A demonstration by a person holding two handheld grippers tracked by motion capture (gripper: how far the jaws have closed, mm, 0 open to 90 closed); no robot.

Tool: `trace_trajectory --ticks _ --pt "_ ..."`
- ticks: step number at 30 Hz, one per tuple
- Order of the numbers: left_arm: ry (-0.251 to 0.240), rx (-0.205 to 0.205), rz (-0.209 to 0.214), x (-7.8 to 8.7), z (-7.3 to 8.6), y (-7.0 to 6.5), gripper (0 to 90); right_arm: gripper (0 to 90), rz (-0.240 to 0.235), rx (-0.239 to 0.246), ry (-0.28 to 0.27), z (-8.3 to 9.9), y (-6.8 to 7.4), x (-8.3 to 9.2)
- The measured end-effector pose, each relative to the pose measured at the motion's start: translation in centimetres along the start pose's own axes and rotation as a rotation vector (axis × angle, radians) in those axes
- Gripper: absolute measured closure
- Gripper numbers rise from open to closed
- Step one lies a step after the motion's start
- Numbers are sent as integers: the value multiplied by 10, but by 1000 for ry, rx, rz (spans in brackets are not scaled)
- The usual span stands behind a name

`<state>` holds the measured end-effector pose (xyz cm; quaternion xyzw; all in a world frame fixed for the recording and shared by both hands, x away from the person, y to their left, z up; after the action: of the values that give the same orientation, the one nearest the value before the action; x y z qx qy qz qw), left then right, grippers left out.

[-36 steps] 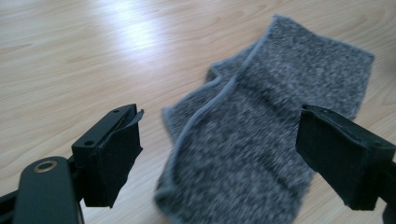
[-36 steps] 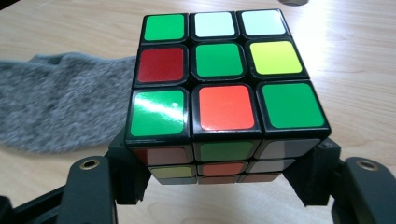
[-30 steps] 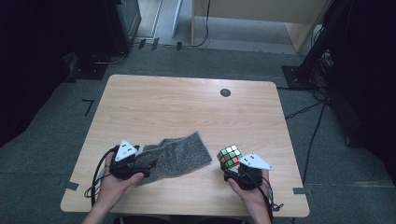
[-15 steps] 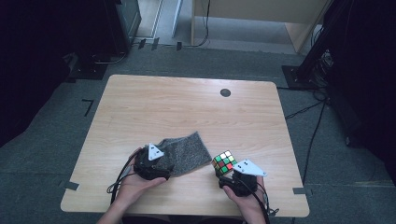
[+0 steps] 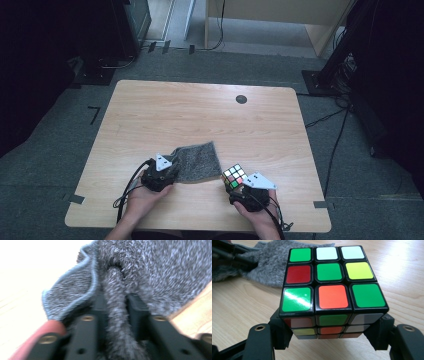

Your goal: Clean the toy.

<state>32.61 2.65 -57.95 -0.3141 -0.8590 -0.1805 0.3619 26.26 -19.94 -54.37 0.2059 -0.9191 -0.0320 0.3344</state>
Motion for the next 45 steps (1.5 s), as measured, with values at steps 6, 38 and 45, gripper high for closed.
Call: trace_trajectory --ticks 6,38,45 --pt "-186 64 128 23 -17 6 853 336 -19 26 -13 -2 8 1" --pt "-629 28 845 109 -78 -82 831 342 -143 211 -137 -18 77 6" --pt "-623 140 804 100 -77 -62 822 343 -178 263 -187 -22 86 17"
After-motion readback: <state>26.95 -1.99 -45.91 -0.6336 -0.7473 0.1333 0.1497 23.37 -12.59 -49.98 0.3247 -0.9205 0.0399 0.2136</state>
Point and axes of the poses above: each handheld gripper's, and its own axes: x roughly backward along the jaws, z roughly out of its underside, y roughly to its left, the point moved 10 cm from there along -x, roughly forward along the jaws, and after that the axes turned 8 degrees about -x, right-handed, at the moved point
